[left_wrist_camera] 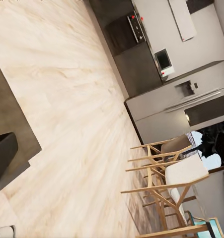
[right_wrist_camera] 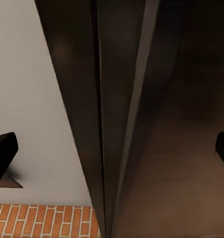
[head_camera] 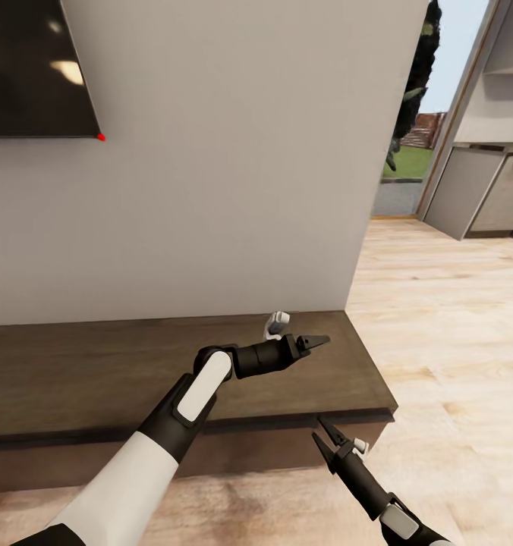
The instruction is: Place each of the two pumpkins and all three candles from the living room inside a cabinet in the living room (use any cabinet), then make sure every cabinet is closed, and position the cauldron so it is next to a table in the living room.
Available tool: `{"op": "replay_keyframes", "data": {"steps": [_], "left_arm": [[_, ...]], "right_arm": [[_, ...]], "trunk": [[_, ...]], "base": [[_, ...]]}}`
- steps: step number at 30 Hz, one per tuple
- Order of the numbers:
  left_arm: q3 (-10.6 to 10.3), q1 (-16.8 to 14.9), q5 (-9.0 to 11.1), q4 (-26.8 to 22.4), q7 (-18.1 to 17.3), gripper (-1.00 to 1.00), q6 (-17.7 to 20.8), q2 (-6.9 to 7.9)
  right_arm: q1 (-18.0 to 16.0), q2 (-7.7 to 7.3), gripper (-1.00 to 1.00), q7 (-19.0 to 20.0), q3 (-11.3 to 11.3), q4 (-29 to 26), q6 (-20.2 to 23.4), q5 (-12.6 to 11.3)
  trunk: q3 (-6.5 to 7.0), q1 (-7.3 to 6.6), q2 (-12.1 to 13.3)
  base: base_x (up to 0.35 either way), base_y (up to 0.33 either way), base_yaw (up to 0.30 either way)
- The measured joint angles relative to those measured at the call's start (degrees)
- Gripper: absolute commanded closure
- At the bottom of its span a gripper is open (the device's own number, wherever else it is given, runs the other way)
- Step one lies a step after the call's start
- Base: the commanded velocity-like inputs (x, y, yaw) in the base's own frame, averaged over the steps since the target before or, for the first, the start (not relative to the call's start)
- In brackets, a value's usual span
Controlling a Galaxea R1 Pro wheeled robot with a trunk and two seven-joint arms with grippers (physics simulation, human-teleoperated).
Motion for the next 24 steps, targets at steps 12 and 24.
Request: {"op": "replay_keyframes", "data": {"steps": [12, 24], "left_arm": [[0.0, 0.0, 0.0, 0.0, 0.1, -1.00, 0.0, 0.01], [0.0, 0.0, 0.0, 0.0, 0.1, -1.00, 0.0, 0.01]], "right_arm": [[0.1, -0.02, -1.00, -0.2, 0.6, 0.8, 0.1, 0.0], [0.1, -0.02, -1.00, -0.3, 0.6, 0.8, 0.1, 0.1]], "trunk": [[-0.01, 0.02, 0.0], [-0.01, 0.02, 0.0]], "base": [[0.055, 0.000, 0.000], [0.000, 0.000, 0.000]]}}
